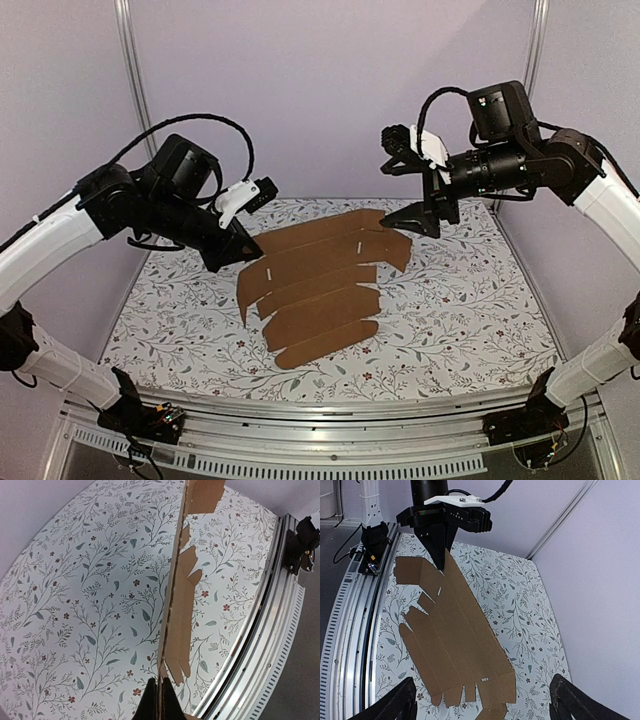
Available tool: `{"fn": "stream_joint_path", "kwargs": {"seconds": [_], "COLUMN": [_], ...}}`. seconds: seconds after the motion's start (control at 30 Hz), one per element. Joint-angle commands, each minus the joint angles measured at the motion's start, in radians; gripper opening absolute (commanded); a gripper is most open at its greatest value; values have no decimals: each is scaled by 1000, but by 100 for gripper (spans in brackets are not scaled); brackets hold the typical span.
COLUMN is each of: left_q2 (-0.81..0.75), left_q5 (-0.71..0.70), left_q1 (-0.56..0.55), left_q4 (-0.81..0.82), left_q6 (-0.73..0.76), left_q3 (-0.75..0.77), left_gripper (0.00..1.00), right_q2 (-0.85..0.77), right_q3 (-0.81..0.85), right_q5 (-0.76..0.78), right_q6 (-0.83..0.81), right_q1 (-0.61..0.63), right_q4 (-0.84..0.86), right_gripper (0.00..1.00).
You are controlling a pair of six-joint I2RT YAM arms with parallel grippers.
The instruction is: Fold the paper box
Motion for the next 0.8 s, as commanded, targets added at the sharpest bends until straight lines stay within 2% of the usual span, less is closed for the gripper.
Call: {"fn": "stream_joint_path", "kwargs": {"seconds": [0.0, 0.4, 0.77], "left_q2": [37, 47, 35], "left_q5": [-127, -285, -311], "left_q1": [-47, -151, -163], "left_q4": [-93, -62, -14], "left_q6": [69, 124, 130], "left_q3": [53, 10, -39], "left_gripper": [0, 0, 0], "right_q2": [85, 244, 337], "right_q3": [64, 113, 112], "right_q5": [23, 20, -12], "right_q6": [-62, -87, -84], "right_q1": [18, 18, 19], "right_q4": [-64, -57, -64], "right_gripper": [90, 79, 70]}}
